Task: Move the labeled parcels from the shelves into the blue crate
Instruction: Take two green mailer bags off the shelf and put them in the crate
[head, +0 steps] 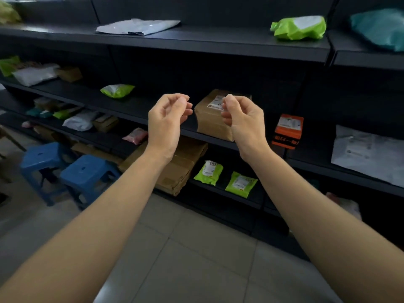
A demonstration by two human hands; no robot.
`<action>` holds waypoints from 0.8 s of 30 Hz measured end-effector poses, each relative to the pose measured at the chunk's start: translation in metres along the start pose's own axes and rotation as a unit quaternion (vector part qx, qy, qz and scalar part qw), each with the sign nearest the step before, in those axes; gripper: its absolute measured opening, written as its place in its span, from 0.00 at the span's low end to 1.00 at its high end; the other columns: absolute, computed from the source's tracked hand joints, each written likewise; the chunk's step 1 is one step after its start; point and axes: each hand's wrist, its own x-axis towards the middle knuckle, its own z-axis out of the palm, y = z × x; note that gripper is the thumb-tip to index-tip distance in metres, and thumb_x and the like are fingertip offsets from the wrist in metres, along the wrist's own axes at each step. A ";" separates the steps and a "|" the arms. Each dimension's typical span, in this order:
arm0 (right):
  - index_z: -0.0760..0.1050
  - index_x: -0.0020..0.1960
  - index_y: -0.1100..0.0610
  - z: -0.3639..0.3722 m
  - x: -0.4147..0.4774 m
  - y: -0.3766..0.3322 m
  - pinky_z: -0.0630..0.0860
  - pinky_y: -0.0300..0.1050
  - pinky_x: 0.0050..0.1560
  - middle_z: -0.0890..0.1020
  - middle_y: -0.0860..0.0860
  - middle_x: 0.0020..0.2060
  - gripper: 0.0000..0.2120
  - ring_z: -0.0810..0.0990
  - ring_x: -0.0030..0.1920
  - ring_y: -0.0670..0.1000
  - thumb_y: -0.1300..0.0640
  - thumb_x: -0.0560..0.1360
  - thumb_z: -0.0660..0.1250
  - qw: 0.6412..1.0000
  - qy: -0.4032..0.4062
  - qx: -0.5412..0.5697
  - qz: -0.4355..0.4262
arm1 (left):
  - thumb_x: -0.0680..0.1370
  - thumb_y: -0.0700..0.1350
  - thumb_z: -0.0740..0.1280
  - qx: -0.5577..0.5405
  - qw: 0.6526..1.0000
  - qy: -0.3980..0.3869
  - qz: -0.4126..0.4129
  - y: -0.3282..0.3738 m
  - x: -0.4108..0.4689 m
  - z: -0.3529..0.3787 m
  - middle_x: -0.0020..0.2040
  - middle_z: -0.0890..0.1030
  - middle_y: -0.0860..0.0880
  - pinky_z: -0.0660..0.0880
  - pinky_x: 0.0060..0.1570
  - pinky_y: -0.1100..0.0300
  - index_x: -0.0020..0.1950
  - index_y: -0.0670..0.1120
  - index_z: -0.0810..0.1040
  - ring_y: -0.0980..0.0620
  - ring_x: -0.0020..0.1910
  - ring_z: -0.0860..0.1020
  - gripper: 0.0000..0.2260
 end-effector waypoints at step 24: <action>0.79 0.52 0.60 -0.008 0.092 0.280 0.74 0.48 0.55 0.80 0.52 0.47 0.14 0.78 0.48 0.51 0.50 0.78 0.63 0.913 -0.148 -0.223 0.308 | 0.78 0.37 0.61 0.122 0.950 -0.083 -0.275 -0.304 0.079 0.056 0.38 0.78 0.51 0.72 0.34 0.73 0.39 0.50 0.75 0.55 0.36 0.76 0.11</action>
